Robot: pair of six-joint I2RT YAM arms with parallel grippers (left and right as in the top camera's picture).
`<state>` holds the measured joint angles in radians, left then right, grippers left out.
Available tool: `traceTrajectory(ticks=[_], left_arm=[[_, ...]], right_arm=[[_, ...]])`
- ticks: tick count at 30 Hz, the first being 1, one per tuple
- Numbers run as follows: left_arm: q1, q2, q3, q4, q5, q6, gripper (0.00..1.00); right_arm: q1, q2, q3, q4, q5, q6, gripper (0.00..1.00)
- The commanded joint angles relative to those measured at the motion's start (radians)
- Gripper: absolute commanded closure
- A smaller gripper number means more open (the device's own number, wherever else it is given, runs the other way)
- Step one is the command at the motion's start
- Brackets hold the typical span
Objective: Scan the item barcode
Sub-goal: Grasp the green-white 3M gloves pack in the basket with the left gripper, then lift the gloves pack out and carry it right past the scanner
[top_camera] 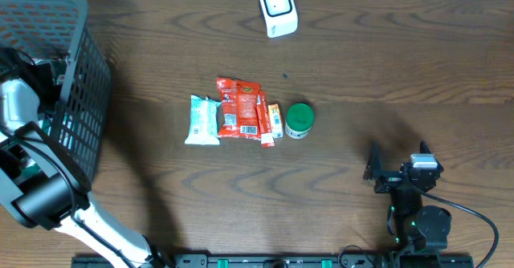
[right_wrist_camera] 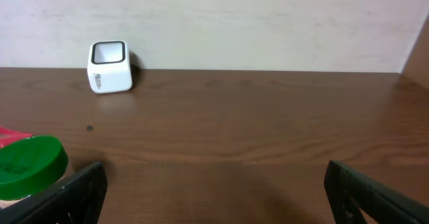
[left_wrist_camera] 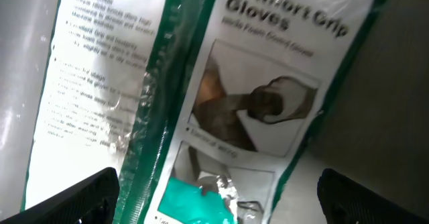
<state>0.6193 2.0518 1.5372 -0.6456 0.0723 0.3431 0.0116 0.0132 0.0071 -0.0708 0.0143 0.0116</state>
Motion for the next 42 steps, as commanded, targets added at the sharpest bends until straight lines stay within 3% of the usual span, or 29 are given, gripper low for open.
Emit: traceTrajectory(ticks=[1, 8, 11, 14, 15, 16, 22, 35, 42], left_arm=[[0.016, 0.040, -0.016, 0.000, -0.014, -0.005, 0.05], [0.020, 0.085, -0.023, 0.005, -0.013, -0.005, 0.07], [0.020, 0.084, -0.022, 0.008, -0.013, -0.005, 0.40], [0.020, 0.084, -0.022, 0.008, -0.013, -0.005, 0.80], [0.020, 0.081, -0.019, 0.007, -0.013, -0.007, 0.90], [0.020, 0.077, -0.016, 0.008, -0.013, -0.010, 0.92], [0.020, -0.026, 0.045, 0.007, -0.014, -0.050, 0.93], [0.020, -0.513, 0.064, 0.181, -0.014, -0.088, 0.93], [0.003, -0.726, 0.064, 0.253, -0.009, -0.175, 0.93]], right_arm=[[0.001, 0.000, -0.002, -0.004, -0.005, 0.010, 0.01], [0.001, 0.000, -0.002, -0.004, -0.005, 0.010, 0.01], [0.001, 0.000, -0.002, -0.004, -0.005, 0.010, 0.01], [0.001, 0.000, -0.002, -0.004, -0.005, 0.010, 0.01], [0.001, 0.000, -0.002, -0.004, -0.005, 0.010, 0.01], [0.001, 0.000, -0.002, -0.004, -0.005, 0.010, 0.01], [0.001, 0.000, -0.002, -0.004, -0.005, 0.010, 0.01], [0.001, 0.000, -0.002, -0.004, -0.005, 0.010, 0.01], [0.001, 0.000, -0.002, -0.004, -0.005, 0.010, 0.01]])
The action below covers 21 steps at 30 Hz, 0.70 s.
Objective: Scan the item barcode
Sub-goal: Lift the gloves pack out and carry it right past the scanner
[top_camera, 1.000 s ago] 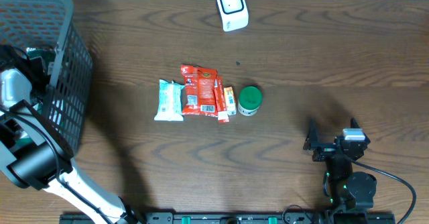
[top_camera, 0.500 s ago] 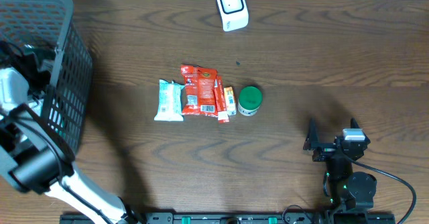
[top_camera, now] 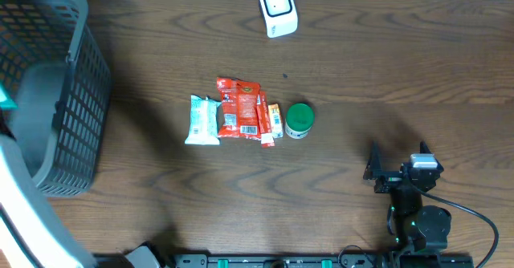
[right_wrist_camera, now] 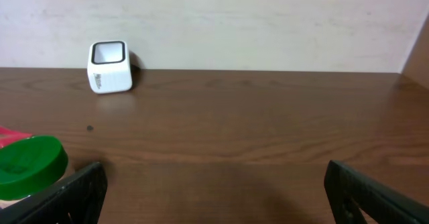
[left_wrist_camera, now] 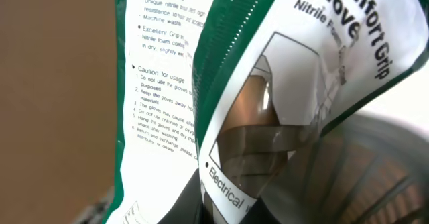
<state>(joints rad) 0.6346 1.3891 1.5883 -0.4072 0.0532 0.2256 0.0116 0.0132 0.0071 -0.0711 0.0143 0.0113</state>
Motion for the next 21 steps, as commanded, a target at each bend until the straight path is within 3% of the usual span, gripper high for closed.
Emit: traceTrajectory(ticks=[1, 6, 10, 21], left_arm=[[-0.025, -0.095, 0.013, 0.018, 0.014, -0.069, 0.93], [-0.130, -0.212, 0.013, -0.007, 0.077, -0.083, 0.93], [-0.294, -0.284, 0.013, -0.114, 0.082, -0.143, 0.93], [-0.666, -0.208, -0.016, -0.401, 0.081, -0.314, 0.93]], right_arm=[[0.001, 0.000, -0.002, -0.003, -0.005, 0.010, 0.01], [0.001, 0.000, -0.002, -0.003, -0.005, 0.010, 0.01], [0.001, 0.000, -0.002, -0.003, -0.005, 0.010, 0.01], [0.001, 0.000, -0.002, -0.003, -0.005, 0.010, 0.01]])
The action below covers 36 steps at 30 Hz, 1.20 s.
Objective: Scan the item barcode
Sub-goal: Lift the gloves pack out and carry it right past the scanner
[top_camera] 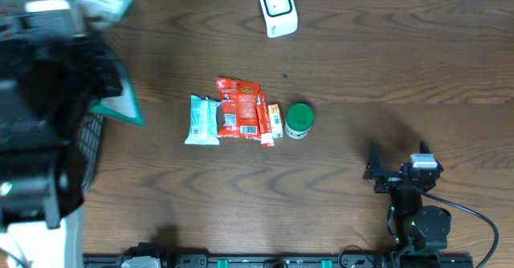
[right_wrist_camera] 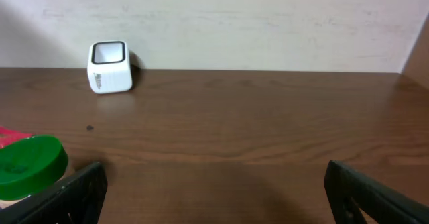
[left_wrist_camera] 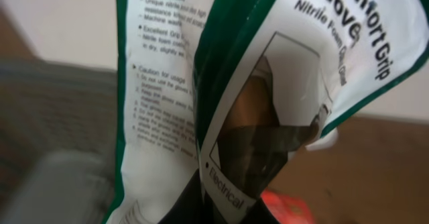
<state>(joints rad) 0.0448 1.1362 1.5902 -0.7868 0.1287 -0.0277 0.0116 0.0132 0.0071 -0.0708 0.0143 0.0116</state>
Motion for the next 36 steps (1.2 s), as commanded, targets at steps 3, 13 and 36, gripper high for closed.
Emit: traceTrajectory(ticks=[3, 13, 36], left_arm=[[-0.159, 0.105, -0.019, -0.069, 0.005, -0.061, 0.93], [-0.346, 0.235, -0.019, -0.107, -0.044, -0.109, 0.93], [-0.641, 0.245, -0.019, 0.118, -0.095, -0.370, 0.93]], right_arm=[[0.001, 0.000, -0.002, -0.004, -0.005, 0.010, 0.01], [0.001, 0.000, -0.002, -0.004, -0.005, 0.010, 0.01], [0.001, 0.000, -0.002, -0.004, -0.005, 0.010, 0.01]])
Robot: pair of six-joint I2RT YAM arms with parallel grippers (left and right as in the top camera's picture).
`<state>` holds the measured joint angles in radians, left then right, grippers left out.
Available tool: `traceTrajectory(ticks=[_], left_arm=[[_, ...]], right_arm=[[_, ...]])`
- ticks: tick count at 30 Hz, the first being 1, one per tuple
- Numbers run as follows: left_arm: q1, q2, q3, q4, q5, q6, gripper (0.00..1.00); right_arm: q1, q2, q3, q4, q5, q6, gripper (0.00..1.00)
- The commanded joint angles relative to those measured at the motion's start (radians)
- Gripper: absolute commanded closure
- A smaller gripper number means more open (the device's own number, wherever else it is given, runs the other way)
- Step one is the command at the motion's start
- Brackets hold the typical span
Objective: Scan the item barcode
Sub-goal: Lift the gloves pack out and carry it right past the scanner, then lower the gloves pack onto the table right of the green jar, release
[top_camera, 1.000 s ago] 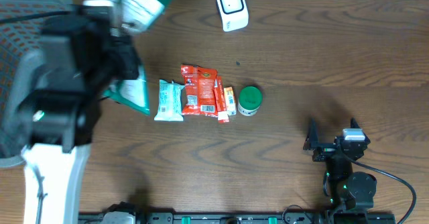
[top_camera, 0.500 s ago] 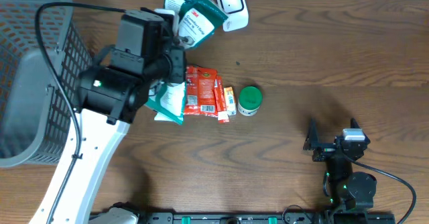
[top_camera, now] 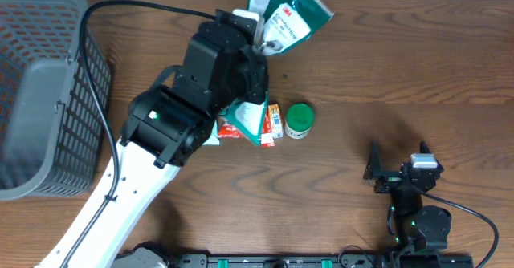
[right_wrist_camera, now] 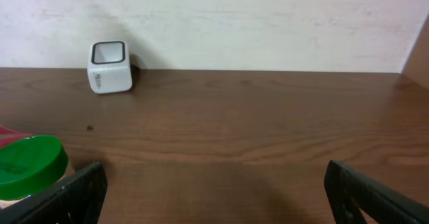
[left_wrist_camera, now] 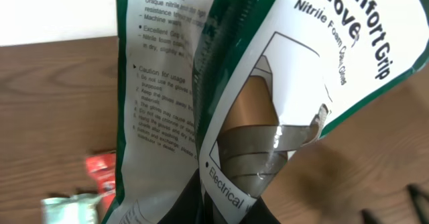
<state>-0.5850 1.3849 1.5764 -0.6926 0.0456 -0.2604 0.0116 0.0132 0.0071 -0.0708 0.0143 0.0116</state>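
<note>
A green and white pack of nitrile gloves (top_camera: 285, 11) hangs high over the table's far middle, with my left gripper (top_camera: 263, 46) shut on its lower edge. From the left wrist camera the pack (left_wrist_camera: 268, 83) fills the frame, and the gripper (left_wrist_camera: 224, 207) pinches it at the bottom. The pack covers the white barcode scanner in the overhead view; the right wrist view shows the scanner (right_wrist_camera: 110, 67) by the back wall. My right gripper (top_camera: 397, 172) rests open at the front right, holding nothing (right_wrist_camera: 214, 197).
A grey mesh basket (top_camera: 40, 83) stands at the left edge. A row of small items lies mid-table: a green-lidded jar (top_camera: 299, 119), an orange stick pack (top_camera: 275, 119) and a red snack pack (left_wrist_camera: 100, 174), partly under my left arm (top_camera: 177, 115).
My left arm has moved from above the basket's right edge to the table's far middle. The glove pack it holds now hangs over the scanner. The right arm is unchanged.
My left gripper was open down in the basket over the lying glove pack. Then it was shut on the pack, lifted off the basket floor. Then it held it above the basket's edge, and now over the scanner at the back.
</note>
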Motion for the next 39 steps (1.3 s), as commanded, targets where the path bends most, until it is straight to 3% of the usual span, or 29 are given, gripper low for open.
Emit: traceTrajectory(ticks=[1, 9, 12, 16, 20, 24, 29, 33, 39], left_arm=[[-0.017, 0.000, -0.005, 0.035, -0.013, -0.154, 0.93], [-0.061, 0.082, -0.005, 0.079, -0.012, -0.240, 0.93], [-0.089, 0.128, -0.005, 0.135, -0.012, -0.286, 0.93], [-0.137, 0.184, -0.005, 0.220, -0.013, -0.354, 0.93], [-0.194, 0.259, -0.005, 0.303, -0.013, -0.381, 0.93], [-0.253, 0.355, -0.005, 0.389, -0.013, -0.393, 0.93], [-0.323, 0.481, -0.005, 0.465, -0.132, -0.426, 0.93], [-0.356, 0.557, -0.005, 0.508, -0.144, -0.426, 0.93], [-0.374, 0.668, -0.005, 0.618, -0.145, -0.426, 0.93]], right_arm=[[0.001, 0.000, -0.002, 0.002, -0.005, 0.010, 0.01], [0.002, 0.000, 0.000, 0.082, -0.076, 0.109, 0.01], [0.001, 0.000, 0.087, 0.076, -0.071, 0.122, 0.01], [0.001, 0.047, 0.346, -0.066, -0.061, 0.127, 0.01], [0.001, 0.212, 0.679, -0.273, -0.001, 0.138, 0.01], [0.001, 0.434, 1.046, -0.562, -0.001, 0.125, 0.01], [0.001, 0.751, 1.506, -0.983, -0.001, 0.077, 0.01], [0.001, 0.859, 1.619, -1.106, -0.002, 0.077, 0.01], [0.001, 0.932, 1.625, -1.130, -0.043, 0.077, 0.01]])
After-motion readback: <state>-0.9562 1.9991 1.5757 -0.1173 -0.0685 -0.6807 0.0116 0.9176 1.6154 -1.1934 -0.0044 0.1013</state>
